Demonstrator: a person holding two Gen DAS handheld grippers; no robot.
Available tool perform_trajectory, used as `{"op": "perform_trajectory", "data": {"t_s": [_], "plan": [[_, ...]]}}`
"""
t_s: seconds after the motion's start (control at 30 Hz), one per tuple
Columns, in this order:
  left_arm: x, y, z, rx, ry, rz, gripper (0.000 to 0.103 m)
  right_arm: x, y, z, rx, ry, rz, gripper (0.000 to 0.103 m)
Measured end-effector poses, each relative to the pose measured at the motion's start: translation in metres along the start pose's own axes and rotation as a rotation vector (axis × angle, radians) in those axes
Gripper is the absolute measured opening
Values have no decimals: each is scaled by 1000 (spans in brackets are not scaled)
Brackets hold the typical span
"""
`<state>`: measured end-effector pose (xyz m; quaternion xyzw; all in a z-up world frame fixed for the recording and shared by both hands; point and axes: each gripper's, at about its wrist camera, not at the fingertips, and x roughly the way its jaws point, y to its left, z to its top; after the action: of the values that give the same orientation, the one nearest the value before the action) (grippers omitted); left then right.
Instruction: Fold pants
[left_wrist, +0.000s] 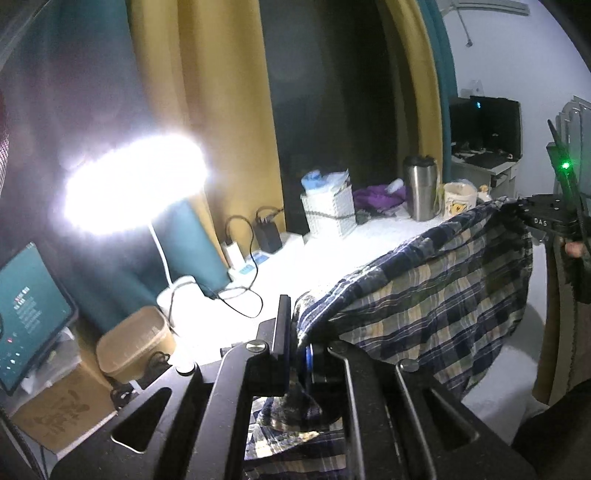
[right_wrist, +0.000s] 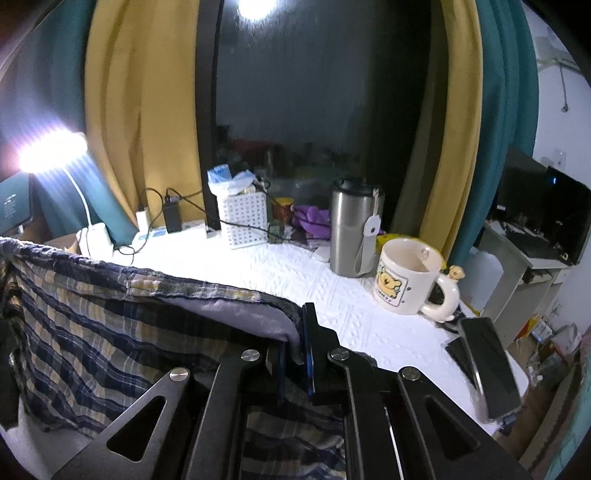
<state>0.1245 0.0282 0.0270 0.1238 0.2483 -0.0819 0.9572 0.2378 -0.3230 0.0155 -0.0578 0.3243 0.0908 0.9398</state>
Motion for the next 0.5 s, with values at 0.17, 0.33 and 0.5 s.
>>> {"op": "perform_trajectory", "data": {"t_s": [0.17, 0.33, 0.5], "plan": [[33, 10, -4, -17, 62, -14, 7, 32, 2, 3, -4, 42, 5, 8], [64, 16, -8, -31, 120, -29, 7, 66, 4, 2, 9, 87, 13, 8], [101, 26, -18, -52, 185, -47, 7, 98, 8, -1, 9, 137, 19, 8]]}}
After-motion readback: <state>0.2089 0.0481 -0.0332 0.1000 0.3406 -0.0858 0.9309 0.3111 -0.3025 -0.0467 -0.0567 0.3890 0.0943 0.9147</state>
